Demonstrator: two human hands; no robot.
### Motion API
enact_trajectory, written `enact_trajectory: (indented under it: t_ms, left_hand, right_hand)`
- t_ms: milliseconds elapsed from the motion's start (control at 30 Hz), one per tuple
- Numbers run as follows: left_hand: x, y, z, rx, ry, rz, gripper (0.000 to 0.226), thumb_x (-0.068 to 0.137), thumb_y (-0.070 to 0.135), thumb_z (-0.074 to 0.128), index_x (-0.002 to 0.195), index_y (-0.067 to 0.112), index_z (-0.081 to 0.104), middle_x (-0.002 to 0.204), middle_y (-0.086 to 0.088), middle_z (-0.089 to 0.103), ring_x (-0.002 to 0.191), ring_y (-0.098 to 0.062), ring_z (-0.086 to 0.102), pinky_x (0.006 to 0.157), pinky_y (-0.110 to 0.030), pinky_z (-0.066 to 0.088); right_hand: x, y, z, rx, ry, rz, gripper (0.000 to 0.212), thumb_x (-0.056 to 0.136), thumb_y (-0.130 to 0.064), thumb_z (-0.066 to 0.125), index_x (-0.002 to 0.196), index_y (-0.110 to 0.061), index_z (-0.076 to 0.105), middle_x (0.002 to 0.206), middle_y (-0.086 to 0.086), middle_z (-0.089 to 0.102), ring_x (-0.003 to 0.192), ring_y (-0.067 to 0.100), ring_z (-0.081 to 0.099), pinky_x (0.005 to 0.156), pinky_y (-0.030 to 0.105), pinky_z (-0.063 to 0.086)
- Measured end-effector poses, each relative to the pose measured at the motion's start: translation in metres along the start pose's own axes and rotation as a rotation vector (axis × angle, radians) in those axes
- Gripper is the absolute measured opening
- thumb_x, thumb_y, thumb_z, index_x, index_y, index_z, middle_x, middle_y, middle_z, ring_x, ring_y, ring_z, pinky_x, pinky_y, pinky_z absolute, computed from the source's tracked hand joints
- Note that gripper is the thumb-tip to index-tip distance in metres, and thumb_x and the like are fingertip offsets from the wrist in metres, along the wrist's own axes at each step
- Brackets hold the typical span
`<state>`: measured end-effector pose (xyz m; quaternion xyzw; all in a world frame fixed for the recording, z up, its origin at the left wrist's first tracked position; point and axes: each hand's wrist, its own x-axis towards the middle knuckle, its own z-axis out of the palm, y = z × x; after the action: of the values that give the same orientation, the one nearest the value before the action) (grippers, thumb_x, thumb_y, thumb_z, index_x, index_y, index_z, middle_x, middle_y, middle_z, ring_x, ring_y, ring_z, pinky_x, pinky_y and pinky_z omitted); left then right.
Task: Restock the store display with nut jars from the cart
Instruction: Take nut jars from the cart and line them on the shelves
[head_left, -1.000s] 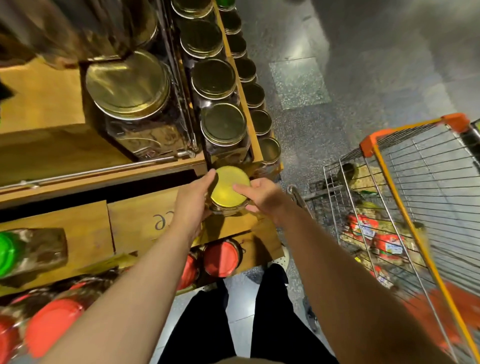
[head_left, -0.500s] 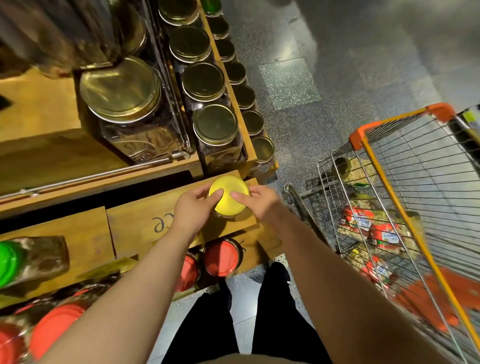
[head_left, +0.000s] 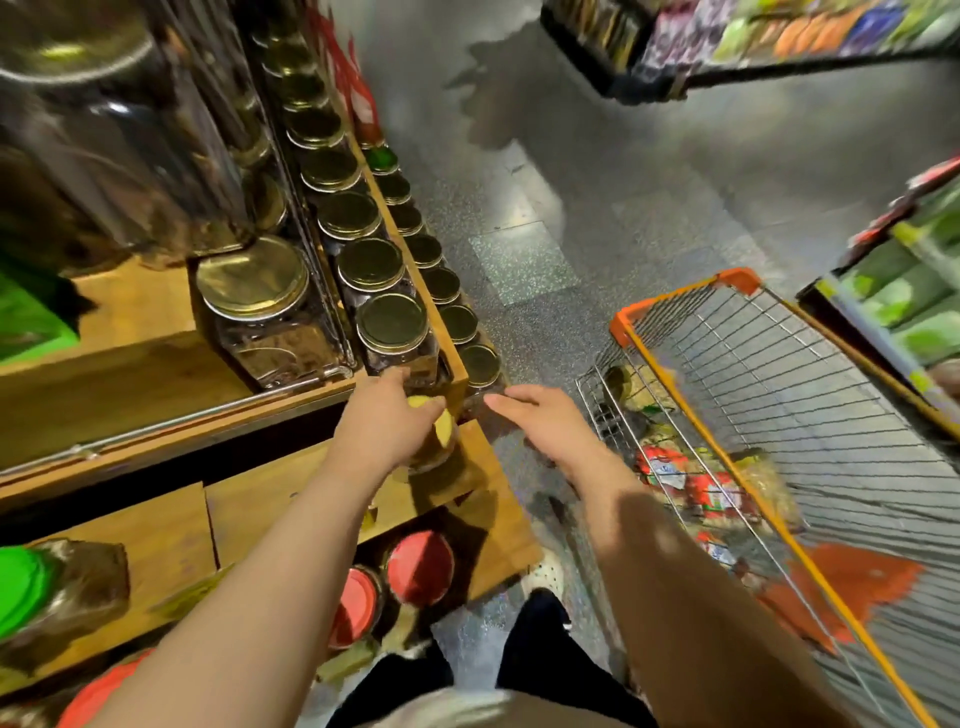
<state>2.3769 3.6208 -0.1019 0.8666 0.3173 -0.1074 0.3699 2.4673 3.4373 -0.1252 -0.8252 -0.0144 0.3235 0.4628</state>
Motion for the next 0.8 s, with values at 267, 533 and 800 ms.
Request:
enact_trajectory:
  t_ms: [267,533,800]
  left_hand:
    - [-0.044,0.11,-0.004,0.042,0.012,0.265,0.067,0.093,0.056,0.064,0.149,0.022,0.049,0.13,-0.008,0.066,0.118,-0.029,0.063,0.101,-0.04,0.05]
    - [-0.068,0.234,0.037,-0.018,-0.062,0.402,0.067,0.091,0.058,0.065,0.146,0.021,0.052,0.146,-0.006,0.057,0.134,-0.026,0.053,0.107,-0.034,0.041]
    - [-0.061,0.333,0.113,-0.095,-0.196,0.401,0.067,0.088,0.054,0.071,0.147,0.033,0.049,0.139,-0.008,0.058,0.119,-0.031,0.063,0.096,-0.042,0.052]
  right_hand:
    - [-0.047,0.005,-0.103,0.133,0.169,-0.076,0.048,0.085,-0.038,0.08,0.126,-0.017,0.066,0.121,0.0,0.07,0.11,0.017,0.068,0.072,0.022,0.045]
    - [-0.08,0.019,-0.241,0.219,0.304,-0.113,0.041,0.085,-0.04,0.08,0.12,-0.022,0.068,0.114,-0.002,0.072,0.104,0.018,0.07,0.086,0.035,0.054]
    - [-0.086,0.087,-0.365,0.396,0.398,-0.07,0.052,0.083,-0.047,0.079,0.128,-0.024,0.065,0.121,0.001,0.069,0.102,0.016,0.072,0.063,0.027,0.056]
